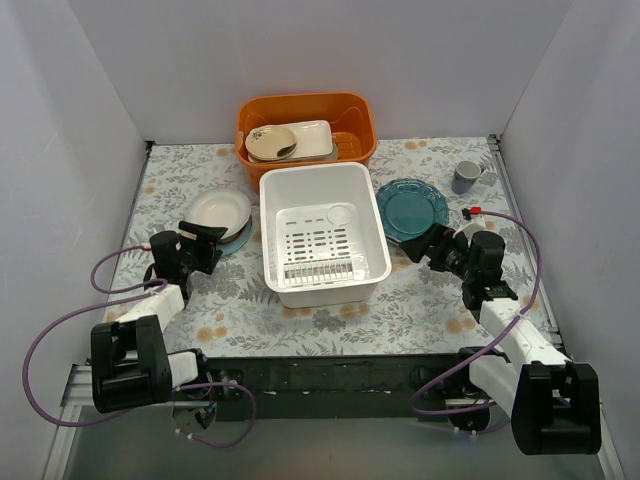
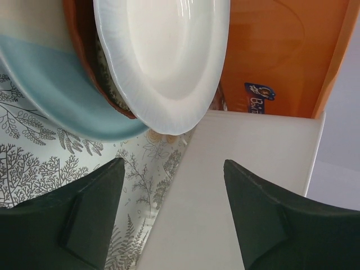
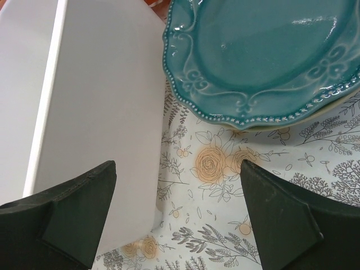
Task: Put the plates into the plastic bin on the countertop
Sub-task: Pick up the plate at the center of the board.
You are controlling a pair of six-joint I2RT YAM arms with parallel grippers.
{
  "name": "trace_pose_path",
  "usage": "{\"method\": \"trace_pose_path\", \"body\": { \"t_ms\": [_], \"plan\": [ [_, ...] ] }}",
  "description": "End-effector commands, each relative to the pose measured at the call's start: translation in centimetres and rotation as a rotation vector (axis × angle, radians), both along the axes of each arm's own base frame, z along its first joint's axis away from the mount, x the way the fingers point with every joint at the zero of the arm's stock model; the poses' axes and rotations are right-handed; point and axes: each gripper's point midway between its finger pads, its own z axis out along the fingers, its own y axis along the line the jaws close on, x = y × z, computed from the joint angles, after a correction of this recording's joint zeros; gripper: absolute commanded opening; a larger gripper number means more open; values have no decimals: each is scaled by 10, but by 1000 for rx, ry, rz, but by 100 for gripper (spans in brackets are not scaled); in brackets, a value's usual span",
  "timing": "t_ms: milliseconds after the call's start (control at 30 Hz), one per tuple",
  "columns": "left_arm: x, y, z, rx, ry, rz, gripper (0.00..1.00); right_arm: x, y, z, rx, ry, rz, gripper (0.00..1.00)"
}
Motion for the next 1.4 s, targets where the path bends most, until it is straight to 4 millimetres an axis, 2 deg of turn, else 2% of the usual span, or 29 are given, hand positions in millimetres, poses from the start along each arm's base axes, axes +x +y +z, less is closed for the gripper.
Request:
{"method": "trace_pose_path", "body": {
  "t_ms": [0, 100, 267, 400, 500, 733, 833, 867, 900, 1000, 1200, 1367],
  "plan": [
    [7, 9, 9, 27, -38, 31, 67, 6, -1, 9, 6, -46, 5, 98],
    [10, 12, 6, 33, -30, 35, 62, 7, -4, 9, 5, -48, -4, 98],
    [16, 13, 6, 40, -48, 23, 61, 8, -4, 13, 15, -55, -4, 98],
    [25, 17, -2, 38, -21, 20, 59, 8, -4, 15, 22, -56, -2, 98],
    [32, 17, 2, 34, -37, 13, 58, 7, -4, 16, 27, -59, 0, 98],
    [43, 15, -12, -8, -12, -3, 52, 7, -4, 17, 30, -63, -1, 98],
    [47, 15, -15, -27, -9, -8, 44, 7, -3, 18, 32, -62, 4, 98],
    [47, 12, -19, -41, 0, -17, 38, 7, -4, 18, 32, -62, 2, 98],
    [48, 12, -19, -48, -1, -20, 18, 7, -4, 17, 32, -61, 2, 98],
    [48, 11, -17, -60, -12, -22, 0, 7, -4, 17, 33, -61, 3, 97],
    [44, 17, -13, -39, -10, 10, 0, 6, -4, 18, 31, -65, 2, 98],
    [42, 20, 1, -26, -44, 27, 0, 6, -3, 18, 38, -60, 6, 97]
  ]
}}
